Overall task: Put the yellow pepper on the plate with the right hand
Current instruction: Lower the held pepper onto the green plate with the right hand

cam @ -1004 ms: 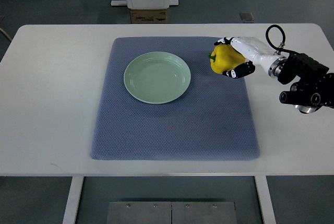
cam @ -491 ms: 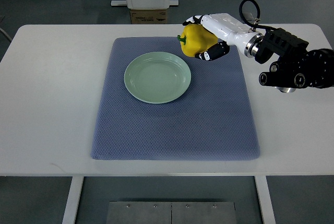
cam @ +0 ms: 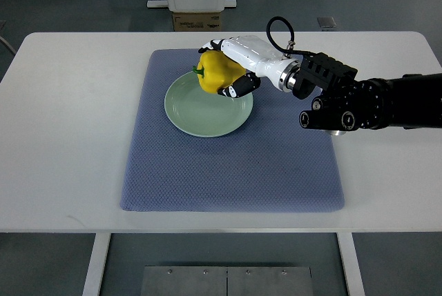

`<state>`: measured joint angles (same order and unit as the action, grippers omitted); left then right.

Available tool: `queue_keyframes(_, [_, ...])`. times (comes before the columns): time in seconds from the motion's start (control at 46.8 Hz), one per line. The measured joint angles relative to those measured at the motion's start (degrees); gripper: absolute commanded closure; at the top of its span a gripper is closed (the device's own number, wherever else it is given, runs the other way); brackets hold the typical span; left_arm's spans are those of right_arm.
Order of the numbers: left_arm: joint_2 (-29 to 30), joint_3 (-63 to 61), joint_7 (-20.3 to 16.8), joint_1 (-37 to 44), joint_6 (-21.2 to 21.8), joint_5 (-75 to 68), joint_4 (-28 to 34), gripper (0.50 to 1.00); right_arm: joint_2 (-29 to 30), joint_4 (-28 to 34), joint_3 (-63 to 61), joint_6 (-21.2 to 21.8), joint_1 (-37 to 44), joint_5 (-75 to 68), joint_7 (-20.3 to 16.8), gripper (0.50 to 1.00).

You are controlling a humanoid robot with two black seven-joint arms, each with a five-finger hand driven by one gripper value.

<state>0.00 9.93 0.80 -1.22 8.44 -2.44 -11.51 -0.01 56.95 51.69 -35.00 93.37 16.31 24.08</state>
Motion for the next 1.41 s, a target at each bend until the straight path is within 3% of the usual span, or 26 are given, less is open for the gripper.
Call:
queue_keyframes(0.299, [0.0,0.0,0.0,-0.01,0.0,-0.01,0.0,0.5,0.01,-3.14,0.17,0.1,-2.16,-0.49,-0.87,1.0])
queue_keyframes(1.41, [0.0,0.0,0.0,-0.01,0.0,-0.01,0.0,0.5,0.01,-1.34,-12.39,0.25,-7.76,-4.65,-0.97,1.0])
